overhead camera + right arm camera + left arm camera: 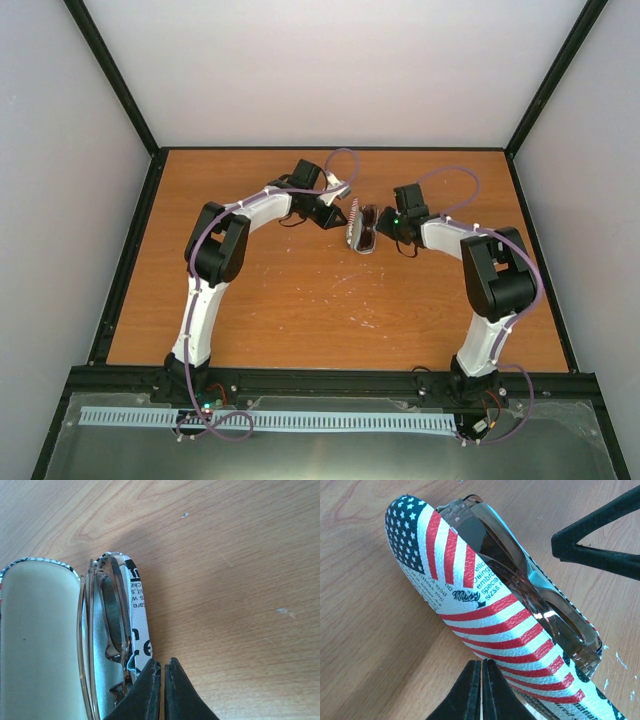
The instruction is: Organize the sunglasses
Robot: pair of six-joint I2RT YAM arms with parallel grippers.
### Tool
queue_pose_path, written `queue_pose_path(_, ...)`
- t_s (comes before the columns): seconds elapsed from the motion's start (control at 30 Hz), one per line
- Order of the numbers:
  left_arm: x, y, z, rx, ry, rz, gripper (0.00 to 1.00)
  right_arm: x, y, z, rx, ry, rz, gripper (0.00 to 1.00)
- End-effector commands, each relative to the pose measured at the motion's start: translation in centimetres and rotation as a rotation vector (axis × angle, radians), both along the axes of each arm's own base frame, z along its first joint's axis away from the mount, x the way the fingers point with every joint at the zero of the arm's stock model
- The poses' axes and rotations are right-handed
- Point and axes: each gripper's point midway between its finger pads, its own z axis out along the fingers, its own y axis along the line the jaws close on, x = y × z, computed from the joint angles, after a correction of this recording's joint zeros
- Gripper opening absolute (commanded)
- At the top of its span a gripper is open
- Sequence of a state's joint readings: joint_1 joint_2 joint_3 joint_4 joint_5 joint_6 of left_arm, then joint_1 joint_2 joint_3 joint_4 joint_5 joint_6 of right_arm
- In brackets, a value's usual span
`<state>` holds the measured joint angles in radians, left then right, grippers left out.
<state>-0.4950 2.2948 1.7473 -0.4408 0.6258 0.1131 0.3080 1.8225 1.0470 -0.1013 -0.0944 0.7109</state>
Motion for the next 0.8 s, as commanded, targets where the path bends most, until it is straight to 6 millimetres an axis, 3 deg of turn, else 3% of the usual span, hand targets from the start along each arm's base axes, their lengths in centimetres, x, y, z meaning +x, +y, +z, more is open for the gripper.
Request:
queue_pose_path(0.0, 0.6, -1.2, 3.5, -0.054, -0.052, -0.01, 0.06, 0.2, -0.2, -2.0, -0.018, 0.02, -0.006, 0.06)
queue_pose_path(0.27, 0.7, -1.4, 3.6, -0.05, -0.052, -0.008, 0.06, 0.9, 2.2, -4.3, 0.08, 0.041, 0.062, 0.04)
queue_pose_path(0.77, 0.3, -2.8, 2.8, -0.049, -0.033, -0.028, 0.06, 1.0, 4.1, -2.5, 0.175, -0.033, 0.145, 0.03)
